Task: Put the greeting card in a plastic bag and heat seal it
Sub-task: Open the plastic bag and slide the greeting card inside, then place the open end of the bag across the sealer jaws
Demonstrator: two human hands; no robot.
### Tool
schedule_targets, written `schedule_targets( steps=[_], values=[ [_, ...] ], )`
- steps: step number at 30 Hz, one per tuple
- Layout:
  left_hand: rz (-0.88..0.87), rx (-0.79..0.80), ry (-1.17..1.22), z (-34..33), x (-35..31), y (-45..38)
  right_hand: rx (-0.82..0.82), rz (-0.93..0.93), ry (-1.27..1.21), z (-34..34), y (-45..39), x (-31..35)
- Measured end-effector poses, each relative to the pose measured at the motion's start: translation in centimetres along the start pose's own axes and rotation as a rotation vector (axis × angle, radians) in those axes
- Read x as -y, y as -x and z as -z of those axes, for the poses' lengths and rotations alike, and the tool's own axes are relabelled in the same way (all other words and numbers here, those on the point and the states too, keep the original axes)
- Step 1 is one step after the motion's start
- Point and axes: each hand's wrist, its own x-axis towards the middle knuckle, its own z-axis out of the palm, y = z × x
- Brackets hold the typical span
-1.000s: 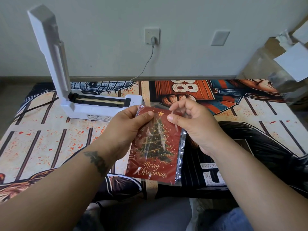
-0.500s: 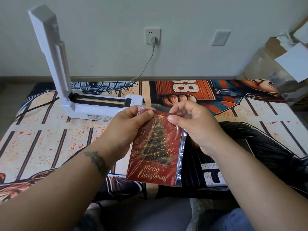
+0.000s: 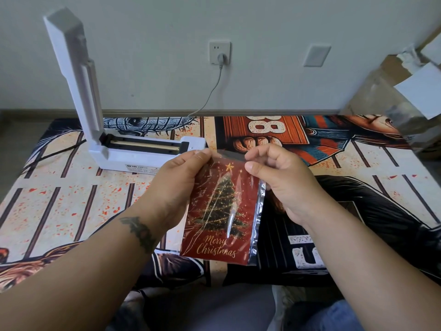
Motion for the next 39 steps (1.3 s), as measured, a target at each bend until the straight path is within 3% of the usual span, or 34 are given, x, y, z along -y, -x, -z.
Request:
schedule_targets(
  steps=[9, 16, 22, 26, 30, 39],
  values=[
    [0.06, -0.104, 0.015, 0.6, -0.1, -0.2, -0.079, -0.097, -0.244, 0.1, -0.2, 0.0],
    [0.056, -0.144, -0.044, 1.9, -0.1, -0.2, -0.15, 0.127, -0.011, -1.0, -0.2, -0.2],
    [-0.075, -0.131, -0.217, 3.5, -0.2, 0.7, -0.184, 0.28, 0.214, -2.5, -0.2, -0.3],
    [-0.186, -0.213, -0.393, 4.8, -0.1, 0.9, -0.174, 0.327, 0.277, -3.9, -0.2, -0.3],
    [-0.229, -0.24, -0.321, 6.2, -0.2, 1.0, -0.179, 0.238, 0.133, -5.4, -0.4, 0.0],
    [-0.152, -0.116, -0.005, 9.3, -0.5, 1.3, -0.055, -0.062, -0.457, -8.2, -0.6, 0.2]
  ],
)
